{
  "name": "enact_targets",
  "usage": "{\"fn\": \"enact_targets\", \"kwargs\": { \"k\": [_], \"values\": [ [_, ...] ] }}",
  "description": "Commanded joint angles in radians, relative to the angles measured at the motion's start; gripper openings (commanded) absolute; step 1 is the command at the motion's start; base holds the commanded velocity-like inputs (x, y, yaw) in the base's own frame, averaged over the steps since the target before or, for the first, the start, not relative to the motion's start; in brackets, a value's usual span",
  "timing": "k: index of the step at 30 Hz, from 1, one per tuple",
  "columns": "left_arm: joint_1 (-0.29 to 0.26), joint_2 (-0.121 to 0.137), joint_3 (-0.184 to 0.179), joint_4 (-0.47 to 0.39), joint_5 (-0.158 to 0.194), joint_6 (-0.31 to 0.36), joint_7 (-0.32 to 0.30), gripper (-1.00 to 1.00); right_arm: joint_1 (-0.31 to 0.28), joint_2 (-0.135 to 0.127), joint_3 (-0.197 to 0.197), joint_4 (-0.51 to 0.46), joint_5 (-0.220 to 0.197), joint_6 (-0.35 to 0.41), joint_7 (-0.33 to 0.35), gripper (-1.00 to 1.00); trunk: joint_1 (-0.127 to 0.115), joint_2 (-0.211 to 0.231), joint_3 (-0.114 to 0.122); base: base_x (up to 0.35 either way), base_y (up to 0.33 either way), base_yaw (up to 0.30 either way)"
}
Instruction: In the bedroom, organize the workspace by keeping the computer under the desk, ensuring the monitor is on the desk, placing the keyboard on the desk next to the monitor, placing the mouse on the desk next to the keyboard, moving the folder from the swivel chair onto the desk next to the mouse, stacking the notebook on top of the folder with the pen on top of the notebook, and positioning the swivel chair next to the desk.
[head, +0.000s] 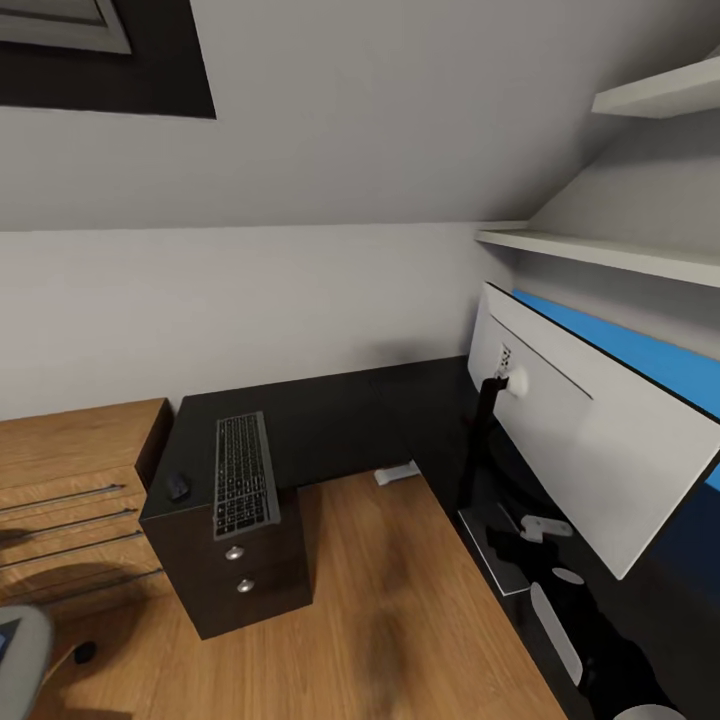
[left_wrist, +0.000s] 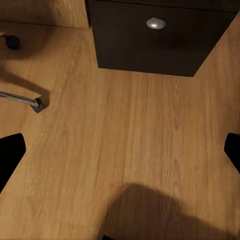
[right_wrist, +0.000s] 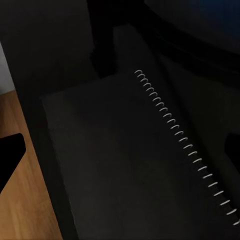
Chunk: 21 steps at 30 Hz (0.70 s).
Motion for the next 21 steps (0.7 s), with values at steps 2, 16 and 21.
{"fn": "enact_targets", "kwargs": {
  "k": [2, 16, 21],
  "values": [
    [0.0, 0.001, -0.002, -0.001, 0.01, -0.003, 0.003, 1.0, 0.0, 0.0, 0.002, 0.0, -0.01, 0.003, -0.006, 1.0, 0.0, -0.001, -0.001, 0.015, 0.0, 0.0],
    [0.0, -0.002, -0.002, -0.003, 0.01, -0.003, 0.007, 1.0, -0.023, -0.003, -0.001, 0.051, -0.012, -0.002, -0.006, 1.0, 0.0, -0.001, -0.001, 0.001, 0.0, 0.0],
    [0.0, -0.002, -0.003, -0.003, 0.011, -0.002, 0.009, 1.0, -0.026, -0.009, -0.003, 0.053, -0.017, -0.002, -0.005, 1.0, 0.0, -0.001, -0.001, 0.0, 0.0, 0.0]
  ]
}}
